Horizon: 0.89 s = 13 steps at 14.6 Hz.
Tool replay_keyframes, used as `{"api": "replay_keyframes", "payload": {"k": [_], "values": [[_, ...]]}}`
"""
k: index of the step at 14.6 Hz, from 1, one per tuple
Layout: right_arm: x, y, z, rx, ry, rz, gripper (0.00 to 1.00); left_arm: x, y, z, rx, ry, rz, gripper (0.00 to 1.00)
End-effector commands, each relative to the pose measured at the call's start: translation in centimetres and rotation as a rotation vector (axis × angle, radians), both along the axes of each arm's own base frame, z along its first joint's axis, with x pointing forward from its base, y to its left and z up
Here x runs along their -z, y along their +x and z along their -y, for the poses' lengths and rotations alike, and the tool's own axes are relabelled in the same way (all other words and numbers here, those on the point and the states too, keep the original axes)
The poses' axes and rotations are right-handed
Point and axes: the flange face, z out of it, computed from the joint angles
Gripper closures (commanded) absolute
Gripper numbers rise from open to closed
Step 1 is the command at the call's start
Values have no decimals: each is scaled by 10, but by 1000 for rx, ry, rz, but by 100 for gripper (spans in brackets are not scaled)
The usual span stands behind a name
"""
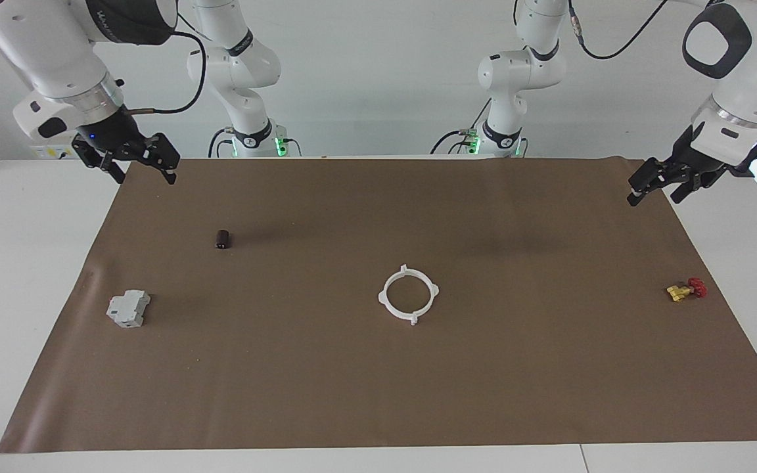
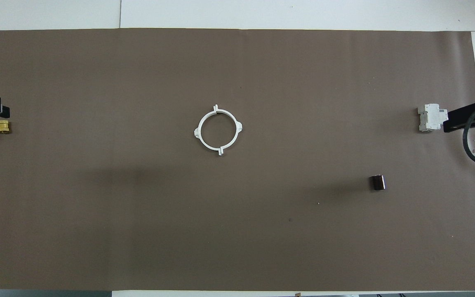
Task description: Assemble drain pipe with both arms
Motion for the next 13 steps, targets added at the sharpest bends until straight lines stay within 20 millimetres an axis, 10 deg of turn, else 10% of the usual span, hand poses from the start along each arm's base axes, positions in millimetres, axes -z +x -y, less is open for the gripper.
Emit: {"api": "replay_keyframes", "payload": {"k": [1,13], "values": [[-2,1,2,2,-10,2,0,-2,-24,4,9,-17,-18,0],[-2,1,1,0,-10,2,0,-2,-23,16,-1,46,4,0]]}}
